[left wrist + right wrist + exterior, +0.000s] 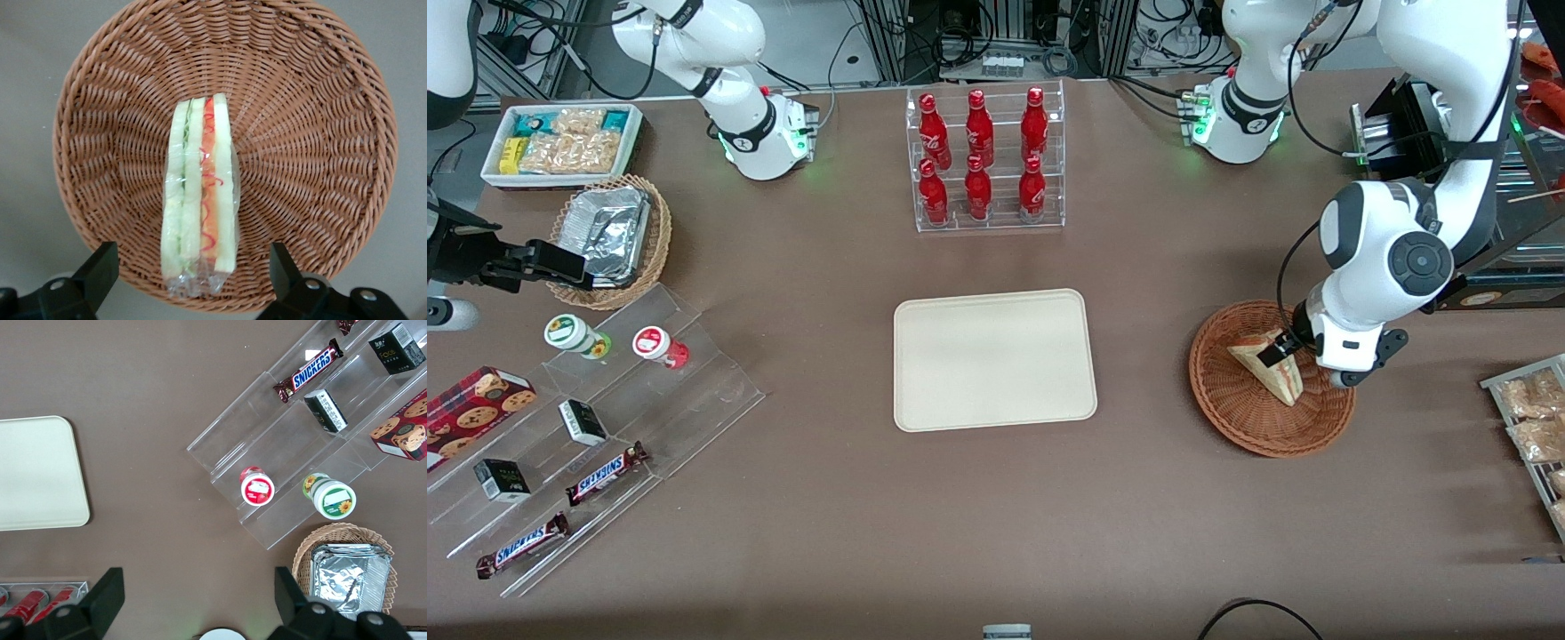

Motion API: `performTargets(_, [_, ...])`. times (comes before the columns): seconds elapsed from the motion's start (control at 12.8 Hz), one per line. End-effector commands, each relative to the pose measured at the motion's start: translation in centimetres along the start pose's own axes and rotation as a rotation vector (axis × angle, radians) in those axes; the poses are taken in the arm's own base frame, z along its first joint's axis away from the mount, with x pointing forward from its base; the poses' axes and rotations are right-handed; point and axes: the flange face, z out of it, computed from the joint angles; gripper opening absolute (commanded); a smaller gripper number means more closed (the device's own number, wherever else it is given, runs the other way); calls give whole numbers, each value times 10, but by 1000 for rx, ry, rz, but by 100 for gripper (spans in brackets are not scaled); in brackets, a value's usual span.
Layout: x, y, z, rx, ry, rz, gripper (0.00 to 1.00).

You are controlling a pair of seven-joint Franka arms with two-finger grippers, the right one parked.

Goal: Place sandwich from basket to tray
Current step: 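Close the left gripper on the wrapped sandwich's crust edge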

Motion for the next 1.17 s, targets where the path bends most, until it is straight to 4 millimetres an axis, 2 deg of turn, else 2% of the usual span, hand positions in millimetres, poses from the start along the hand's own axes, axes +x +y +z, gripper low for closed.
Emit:
performTargets(0.0, [1, 5, 13, -6, 11, -24, 100])
performTargets(0.23, [1, 7, 18, -9, 12, -24, 100])
performTargets(0.62, [-2, 4, 44, 1, -9, -31, 100])
performTargets(0.7, [-2, 4, 47, 5, -14, -40, 96])
performTargets(0.78, [-2, 4, 48, 6, -14, -61, 86])
performTargets(0.86, [-2, 4, 49, 8, -16, -65, 67])
performTargets(0.94, [-2, 3, 47, 10, -16, -66, 37])
performTargets(1.01, [-2, 3, 45, 10, -16, -66, 15])
performTargets(1.09, [-2, 3, 43, 11, -15, -66, 0])
